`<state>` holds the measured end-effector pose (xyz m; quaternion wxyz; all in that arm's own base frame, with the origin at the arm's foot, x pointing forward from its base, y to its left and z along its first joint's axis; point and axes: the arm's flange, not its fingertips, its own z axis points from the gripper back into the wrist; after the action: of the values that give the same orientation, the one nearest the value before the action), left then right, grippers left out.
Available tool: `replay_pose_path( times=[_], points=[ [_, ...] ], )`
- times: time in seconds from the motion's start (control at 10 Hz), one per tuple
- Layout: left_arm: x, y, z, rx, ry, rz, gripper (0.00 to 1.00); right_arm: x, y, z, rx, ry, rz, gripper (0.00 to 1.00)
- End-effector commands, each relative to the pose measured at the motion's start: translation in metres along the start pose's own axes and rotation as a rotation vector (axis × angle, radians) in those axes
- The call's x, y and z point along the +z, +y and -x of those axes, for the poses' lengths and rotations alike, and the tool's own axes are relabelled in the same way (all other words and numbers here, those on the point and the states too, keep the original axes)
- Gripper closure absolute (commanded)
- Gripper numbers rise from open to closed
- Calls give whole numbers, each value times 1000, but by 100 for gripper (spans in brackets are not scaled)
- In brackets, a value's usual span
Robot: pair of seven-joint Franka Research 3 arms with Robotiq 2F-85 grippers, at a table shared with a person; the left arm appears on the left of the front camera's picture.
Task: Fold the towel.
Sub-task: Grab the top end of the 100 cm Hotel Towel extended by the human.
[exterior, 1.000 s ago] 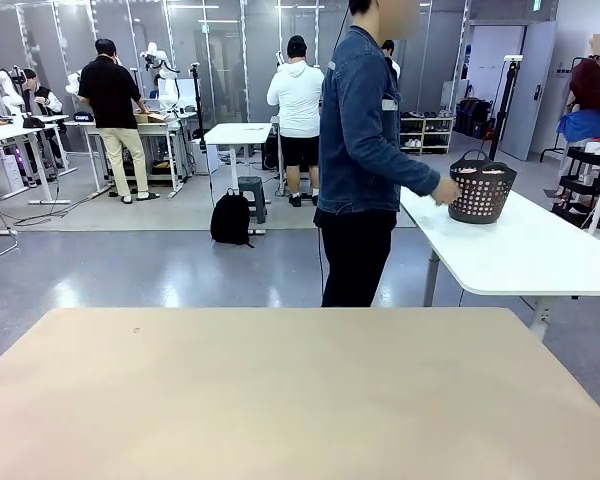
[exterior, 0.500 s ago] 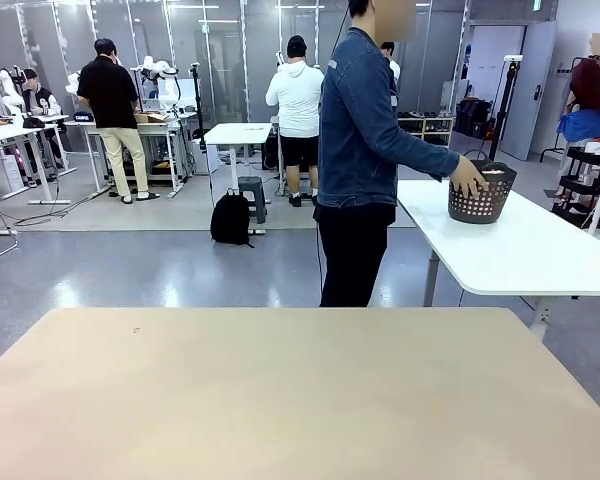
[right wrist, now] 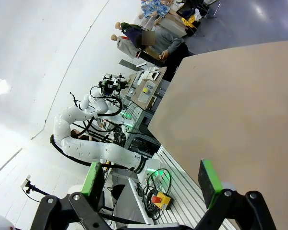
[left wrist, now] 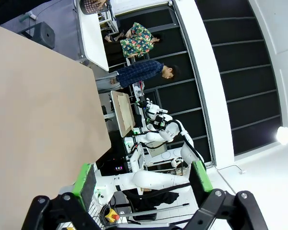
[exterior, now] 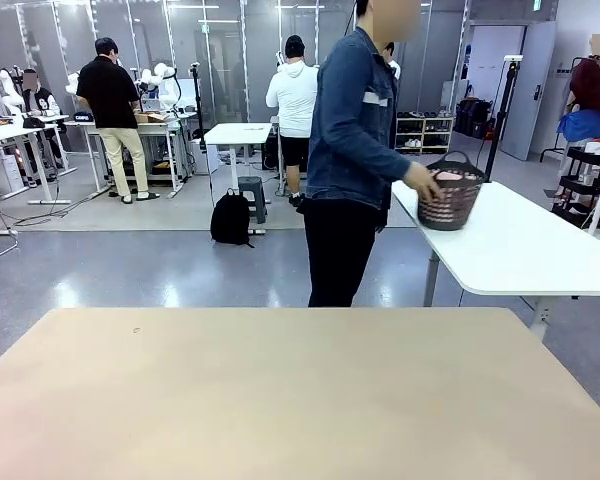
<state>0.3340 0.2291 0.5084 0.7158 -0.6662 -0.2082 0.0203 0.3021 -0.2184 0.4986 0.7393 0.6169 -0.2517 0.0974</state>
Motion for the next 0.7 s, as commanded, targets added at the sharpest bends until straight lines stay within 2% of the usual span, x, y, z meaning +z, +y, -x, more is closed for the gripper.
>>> replay_pose_path(
  times=[0.0, 0.6],
  points=[
    [1, 0, 0, -4, 7, 4, 0, 1, 1, 0, 10, -5, -11, 0],
    [1, 0, 0, -4, 7, 4, 0, 1, 1, 0, 10, -5, -11, 0]
  ],
)
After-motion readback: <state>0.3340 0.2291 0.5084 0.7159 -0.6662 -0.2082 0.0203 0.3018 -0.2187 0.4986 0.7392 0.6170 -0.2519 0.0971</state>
